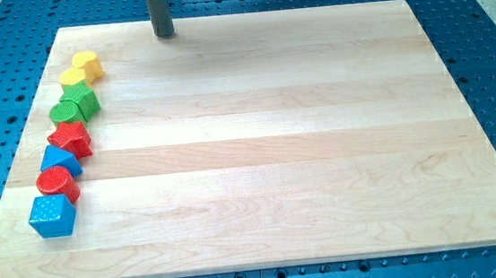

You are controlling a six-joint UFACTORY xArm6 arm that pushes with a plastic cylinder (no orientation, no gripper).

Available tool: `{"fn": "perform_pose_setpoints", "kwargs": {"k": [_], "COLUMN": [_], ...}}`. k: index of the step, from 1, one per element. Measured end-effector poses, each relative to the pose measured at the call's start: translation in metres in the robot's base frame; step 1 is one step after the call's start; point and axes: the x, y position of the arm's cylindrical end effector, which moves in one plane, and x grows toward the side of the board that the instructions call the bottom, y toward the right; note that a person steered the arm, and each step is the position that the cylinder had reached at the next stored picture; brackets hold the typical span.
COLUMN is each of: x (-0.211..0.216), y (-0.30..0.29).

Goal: Place the yellow hexagon bottom right to the yellow heart

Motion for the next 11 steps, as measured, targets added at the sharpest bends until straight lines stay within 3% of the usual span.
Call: {"fn": "perform_pose_setpoints", "kwargs": {"k": [1, 3, 4, 6, 7, 9, 10, 11], "x": [-0.003, 0.018, 0.045, 0.151, 0.151, 0.08, 0.085, 0.087], "y": [-0.022, -0.144, -0.153, -0.165, -0.138, -0.094, -0.073, -0.105]}}
